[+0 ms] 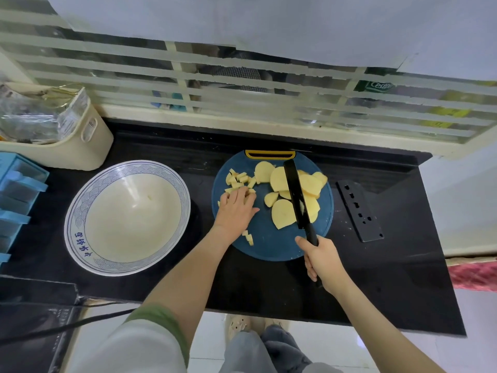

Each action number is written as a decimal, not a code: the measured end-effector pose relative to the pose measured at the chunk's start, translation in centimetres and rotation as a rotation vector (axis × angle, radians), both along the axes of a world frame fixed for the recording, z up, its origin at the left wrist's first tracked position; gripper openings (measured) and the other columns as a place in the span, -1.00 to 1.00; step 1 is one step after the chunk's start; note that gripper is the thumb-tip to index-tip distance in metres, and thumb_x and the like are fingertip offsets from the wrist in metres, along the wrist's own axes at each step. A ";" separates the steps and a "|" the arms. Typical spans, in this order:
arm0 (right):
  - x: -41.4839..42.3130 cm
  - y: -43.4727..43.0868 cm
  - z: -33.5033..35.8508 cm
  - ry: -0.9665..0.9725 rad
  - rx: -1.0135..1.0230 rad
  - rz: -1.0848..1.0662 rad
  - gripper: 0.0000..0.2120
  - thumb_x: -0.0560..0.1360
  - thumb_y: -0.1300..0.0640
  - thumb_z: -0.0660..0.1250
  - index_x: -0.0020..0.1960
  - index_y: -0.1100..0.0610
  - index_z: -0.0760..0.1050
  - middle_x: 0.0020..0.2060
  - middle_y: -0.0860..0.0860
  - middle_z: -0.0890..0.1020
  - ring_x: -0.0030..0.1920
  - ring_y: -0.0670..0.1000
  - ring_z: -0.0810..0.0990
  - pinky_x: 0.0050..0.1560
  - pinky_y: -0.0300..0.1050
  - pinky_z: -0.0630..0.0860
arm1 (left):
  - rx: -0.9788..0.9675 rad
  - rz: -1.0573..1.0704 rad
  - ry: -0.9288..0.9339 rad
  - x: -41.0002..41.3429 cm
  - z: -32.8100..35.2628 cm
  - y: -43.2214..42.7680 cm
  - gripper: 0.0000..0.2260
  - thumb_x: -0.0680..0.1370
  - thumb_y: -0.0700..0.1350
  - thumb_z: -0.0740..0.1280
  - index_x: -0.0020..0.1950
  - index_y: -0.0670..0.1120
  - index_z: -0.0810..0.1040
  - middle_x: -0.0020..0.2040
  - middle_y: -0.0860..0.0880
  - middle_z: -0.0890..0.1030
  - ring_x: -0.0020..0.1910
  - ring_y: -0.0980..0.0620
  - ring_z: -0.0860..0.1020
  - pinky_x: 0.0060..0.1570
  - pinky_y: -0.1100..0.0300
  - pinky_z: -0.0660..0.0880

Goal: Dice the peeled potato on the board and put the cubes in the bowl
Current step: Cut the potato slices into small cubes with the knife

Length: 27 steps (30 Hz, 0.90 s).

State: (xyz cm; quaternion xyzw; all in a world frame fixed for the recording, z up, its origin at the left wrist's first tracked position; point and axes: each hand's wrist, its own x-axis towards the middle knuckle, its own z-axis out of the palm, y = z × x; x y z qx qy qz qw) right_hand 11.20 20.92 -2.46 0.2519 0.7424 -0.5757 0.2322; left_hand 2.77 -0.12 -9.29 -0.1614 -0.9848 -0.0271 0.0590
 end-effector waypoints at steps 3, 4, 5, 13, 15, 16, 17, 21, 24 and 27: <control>-0.6 -0.2 0.0 0.013 0.015 -0.014 -0.71 0.60 0.10 0.30 -0.23 0.17 0.30 -0.58 0.07 0.35 -0.66 0.00 0.27 -0.59 -0.17 0.28 | 0.096 -0.023 -0.103 0.2 0.4 -0.3 -0.50 0.53 0.21 0.12 0.24 -0.12 0.52 0.24 -0.15 0.50 0.18 -0.11 0.47 0.12 -0.01 0.33; -0.8 -0.4 0.0 0.014 0.019 -0.013 -0.71 0.60 0.10 0.30 -0.22 0.17 0.31 -0.59 0.07 0.35 -0.66 -0.01 0.27 -0.58 -0.16 0.28 | 0.150 -0.064 -0.152 0.5 0.4 -0.6 -0.41 0.52 0.28 0.08 0.34 -0.11 0.43 0.34 -0.14 0.41 0.28 -0.11 0.39 0.22 -0.04 0.27; -1.0 -0.5 -0.1 0.016 0.022 -0.010 -0.72 0.60 0.10 0.29 -0.22 0.17 0.31 -0.59 0.06 0.36 -0.66 -0.01 0.27 -0.58 -0.16 0.28 | 0.171 -0.127 -0.211 0.9 0.5 -1.0 -0.33 0.49 0.35 0.07 0.42 -0.09 0.34 0.43 -0.12 0.31 0.37 -0.10 0.29 0.32 -0.05 0.16; -1.8 -2.2 -0.1 0.053 0.002 0.015 -0.71 0.60 0.10 0.29 -0.24 0.17 0.32 -0.56 0.07 0.33 -0.65 -0.03 0.25 -0.59 -0.17 0.25 | -0.019 -0.238 -0.057 2.7 -1.1 -3.5 -0.37 0.55 0.31 0.02 0.50 -0.05 0.22 0.51 -0.17 0.23 0.46 -0.15 0.27 0.40 -0.13 0.09; -1.8 -2.5 -0.2 0.070 0.007 0.025 -0.71 0.60 0.10 0.29 -0.23 0.18 0.34 -0.57 0.08 0.33 -0.65 -0.02 0.25 -0.57 -0.16 0.26 | -0.028 -0.173 -0.070 2.4 -0.9 -2.9 -0.41 0.58 0.26 0.01 0.50 -0.05 0.26 0.51 -0.19 0.23 0.46 -0.16 0.27 0.40 -0.15 0.08; -1.9 -2.6 -0.2 0.076 0.011 0.026 -0.72 0.60 0.10 0.29 -0.23 0.19 0.34 -0.57 0.08 0.33 -0.65 -0.02 0.26 -0.57 -0.16 0.26 | -0.030 -0.135 -0.092 2.2 -0.6 -2.5 -0.42 0.58 0.24 -0.01 0.50 -0.06 0.27 0.51 -0.19 0.22 0.46 -0.16 0.27 0.40 -0.15 0.06; -2.0 -2.7 -0.2 0.079 0.015 0.025 -0.72 0.60 0.10 0.29 -0.22 0.18 0.33 -0.56 0.09 0.33 -0.65 -0.02 0.26 -0.56 -0.15 0.26 | -0.019 -0.093 -0.115 1.9 -0.1 -2.0 -0.42 0.59 0.23 -0.03 0.50 -0.06 0.28 0.52 -0.19 0.21 0.47 -0.16 0.26 0.40 -0.15 0.03; -2.6 -2.7 -0.1 0.094 0.005 0.011 -0.73 0.60 0.12 0.29 -0.22 0.17 0.31 -0.55 0.09 0.31 -0.65 -0.04 0.25 -0.56 -0.13 0.25 | 0.092 0.020 -0.180 -0.3 2.3 0.2 -0.42 0.60 0.26 -0.12 0.54 0.03 0.18 0.56 -0.15 0.08 0.53 -0.13 0.08 0.42 -0.11 -0.18; -3.1 -2.6 0.0 0.092 0.001 -0.002 -0.72 0.60 0.12 0.29 -0.23 0.16 0.30 -0.55 0.07 0.32 -0.65 -0.05 0.26 -0.58 -0.17 0.26 | 0.075 0.154 -0.170 -2.5 3.6 1.7 -0.52 0.63 0.14 -0.02 0.51 0.02 0.24 0.57 -0.14 0.02 0.54 -0.13 0.02 0.43 -0.12 -0.19; -3.6 -2.4 0.0 0.081 0.003 -0.011 -0.71 0.60 0.11 0.28 -0.24 0.15 0.29 -0.55 0.06 0.32 -0.65 -0.05 0.26 -0.57 -0.18 0.27 | 0.088 0.302 -0.199 -4.6 3.8 2.3 -0.66 0.63 0.04 0.12 0.37 -0.04 0.39 0.56 -0.13 0.02 0.52 -0.08 0.04 0.43 -0.08 -0.09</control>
